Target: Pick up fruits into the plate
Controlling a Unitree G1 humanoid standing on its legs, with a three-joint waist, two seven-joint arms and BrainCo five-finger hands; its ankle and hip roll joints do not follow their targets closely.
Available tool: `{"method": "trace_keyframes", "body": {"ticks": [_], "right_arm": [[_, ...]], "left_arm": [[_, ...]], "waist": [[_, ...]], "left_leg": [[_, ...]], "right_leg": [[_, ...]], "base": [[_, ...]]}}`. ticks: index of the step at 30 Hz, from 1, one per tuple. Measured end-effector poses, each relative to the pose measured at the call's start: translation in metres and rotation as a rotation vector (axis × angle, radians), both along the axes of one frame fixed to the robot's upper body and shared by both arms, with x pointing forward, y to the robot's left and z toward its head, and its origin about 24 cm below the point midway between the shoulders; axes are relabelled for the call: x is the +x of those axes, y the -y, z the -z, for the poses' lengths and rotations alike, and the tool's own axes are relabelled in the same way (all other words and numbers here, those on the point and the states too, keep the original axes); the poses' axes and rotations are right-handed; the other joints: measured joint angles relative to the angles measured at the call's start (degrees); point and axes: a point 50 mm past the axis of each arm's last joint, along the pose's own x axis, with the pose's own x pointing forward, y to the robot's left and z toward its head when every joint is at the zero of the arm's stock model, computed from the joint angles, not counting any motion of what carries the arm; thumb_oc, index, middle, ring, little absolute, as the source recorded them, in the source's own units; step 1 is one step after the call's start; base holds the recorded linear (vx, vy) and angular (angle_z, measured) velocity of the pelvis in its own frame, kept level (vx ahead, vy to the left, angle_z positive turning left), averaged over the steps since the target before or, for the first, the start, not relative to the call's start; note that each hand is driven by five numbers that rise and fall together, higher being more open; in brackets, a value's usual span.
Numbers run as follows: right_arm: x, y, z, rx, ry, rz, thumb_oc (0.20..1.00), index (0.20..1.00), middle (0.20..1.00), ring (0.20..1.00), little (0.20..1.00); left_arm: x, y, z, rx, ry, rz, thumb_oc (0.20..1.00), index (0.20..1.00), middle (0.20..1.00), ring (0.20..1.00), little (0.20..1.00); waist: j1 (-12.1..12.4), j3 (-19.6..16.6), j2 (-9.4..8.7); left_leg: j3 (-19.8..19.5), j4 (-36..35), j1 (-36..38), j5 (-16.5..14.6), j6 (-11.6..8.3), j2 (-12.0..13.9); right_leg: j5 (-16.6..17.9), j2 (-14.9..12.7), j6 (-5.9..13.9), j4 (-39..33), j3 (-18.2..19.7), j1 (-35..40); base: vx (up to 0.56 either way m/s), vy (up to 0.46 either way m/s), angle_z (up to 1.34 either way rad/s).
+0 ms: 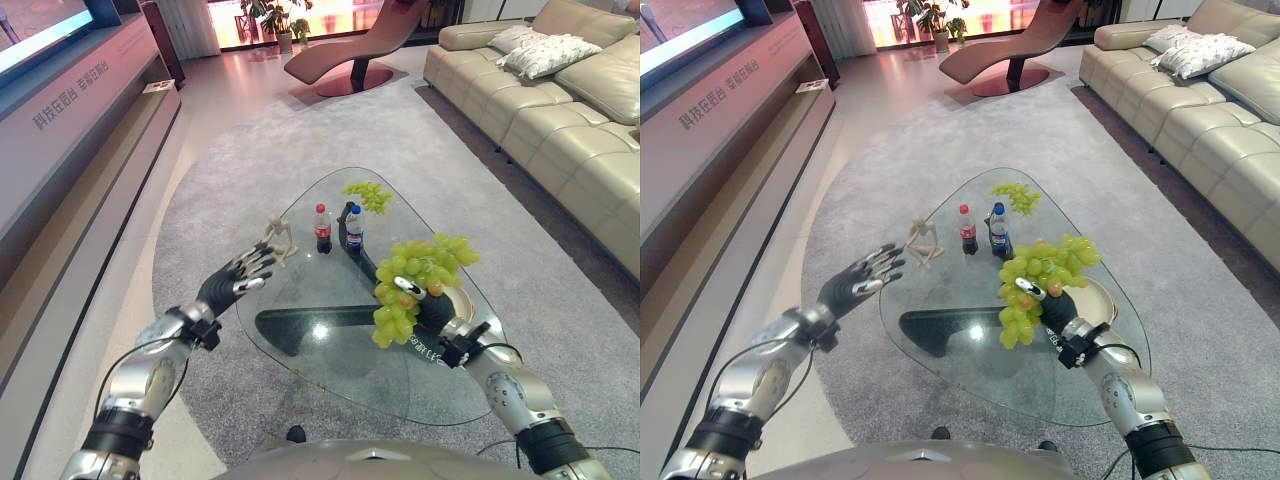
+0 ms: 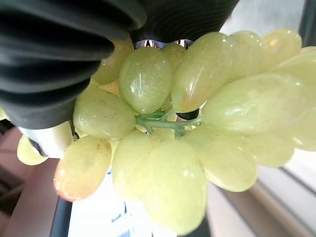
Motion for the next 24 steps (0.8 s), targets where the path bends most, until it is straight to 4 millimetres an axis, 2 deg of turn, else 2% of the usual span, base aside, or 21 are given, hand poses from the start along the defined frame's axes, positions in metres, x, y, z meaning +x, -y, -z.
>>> {"method": "trace_keyframes", "body": {"ticks": [1,2,6,8,9,12,14,18,21,22,24], "right_arm": [[0.000,0.002,0.000,-0.016,0.005,0.013,0.200,0.200,0.200,0.200,0.200],[0.001,0.009,-0.002,-0.073,0.016,0.049,0.200,0.200,0.200,0.200,0.200],[0.005,0.032,0.000,-0.237,0.027,0.145,0.200,0.200,0.200,0.200,0.200],[0.005,0.041,0.004,-0.291,0.008,0.194,0.200,0.200,0.200,0.200,0.200],[0.007,0.051,0.004,-0.362,0.004,0.217,0.200,0.200,0.200,0.200,0.200],[0.020,0.066,-0.002,-0.469,0.017,0.311,0.200,0.200,0.200,0.200,0.200],[0.034,0.075,-0.010,-0.516,0.038,0.366,0.200,0.200,0.200,0.200,0.200],[0.055,0.085,-0.021,-0.572,0.056,0.447,0.200,0.200,0.200,0.200,0.200],[0.078,0.085,-0.038,-0.604,0.103,0.485,0.200,0.200,0.200,0.200,0.200],[0.080,0.085,-0.039,-0.609,0.106,0.494,0.200,0.200,0.200,0.200,0.200],[0.094,0.089,-0.054,-0.639,0.137,0.529,0.200,0.200,0.200,0.200,0.200]], "left_arm": [[-0.003,-0.002,0.005,0.011,-0.018,-0.014,1.000,1.000,1.000,1.000,1.000],[-0.014,-0.009,0.023,0.048,-0.096,-0.069,1.000,1.000,1.000,1.000,1.000],[-0.040,-0.018,0.066,0.153,-0.264,-0.189,1.000,1.000,1.000,1.000,1.000],[-0.052,-0.019,0.078,0.191,-0.314,-0.220,1.000,1.000,1.000,1.000,1.000],[-0.054,-0.017,0.092,0.212,-0.358,-0.273,1.000,1.000,1.000,1.000,1.000],[-0.073,-0.012,0.117,0.329,-0.490,-0.317,1.000,1.000,1.000,1.000,1.000],[-0.073,-0.010,0.124,0.370,-0.533,-0.348,1.000,1.000,1.000,1.000,1.000],[-0.058,-0.008,0.123,0.463,-0.519,-0.342,1.000,1.000,1.000,1.000,1.000],[-0.036,-0.006,0.117,0.528,-0.478,-0.325,1.000,1.000,1.000,1.000,1.000],[-0.033,-0.006,0.116,0.531,-0.472,-0.322,1.000,1.000,1.000,1.000,1.000],[-0.014,-0.002,0.107,0.539,-0.418,-0.321,1.000,1.000,1.000,1.000,1.000]], "waist": [[-0.01,0.25,0.03],[-0.14,1.13,0.10],[-0.36,2.66,0.17],[-0.39,3.58,-0.23],[-0.42,3.86,0.48],[-1.71,7.35,0.64],[-2.23,10.48,0.94],[-2.31,14.54,1.32],[-2.42,19.21,1.65],[-2.41,19.50,1.68],[-2.23,21.83,1.94]], "left_leg": [[-0.03,0.00,-0.01,0.00,0.00,0.00],[-0.07,0.00,-0.12,0.00,0.00,0.00],[-0.16,0.01,-1.79,0.09,0.13,-0.03],[-0.14,0.02,-2.67,0.33,0.44,0.04],[-0.15,0.03,-3.27,0.39,0.51,-0.13],[-0.23,0.30,-5.62,1.70,0.69,-0.15],[-0.29,0.35,-7.29,2.80,0.30,-0.11],[-0.01,0.37,-9.03,3.35,0.06,0.01],[0.22,0.37,-10.03,3.66,-0.20,0.20],[0.23,0.38,-10.49,3.66,-0.21,0.26],[0.34,0.41,-12.19,4.01,-0.33,0.39]], "right_leg": [[0.00,0.00,0.00,0.00,-0.04,0.00],[0.00,0.00,0.00,0.00,-0.06,-0.08],[0.00,-0.02,0.00,0.01,-0.17,-1.67],[0.00,0.07,0.01,0.08,-0.28,-2.50],[0.02,-0.09,0.00,0.01,-0.17,-3.14],[0.42,0.00,-0.11,0.03,-0.22,-5.72],[1.21,0.07,-0.53,0.27,-0.25,-7.20],[1.54,0.20,-0.58,0.27,0.02,-9.32],[1.97,0.44,-0.74,0.29,0.36,-10.60],[1.96,0.49,-0.72,0.29,0.38,-11.10],[2.40,0.75,-1.06,0.34,0.41,-13.11]], "base": [[0.00,0.000,0.00],[-0.04,-0.041,0.03],[-0.07,-0.051,0.02],[-0.11,-0.066,0.03],[-0.18,-0.081,0.02],[-0.21,-0.109,0.00],[-0.15,-0.101,0.02],[-0.12,-0.080,-0.05],[-0.10,-0.062,-0.08],[-0.15,-0.066,-0.04],[-0.18,-0.056,-0.06]]}}
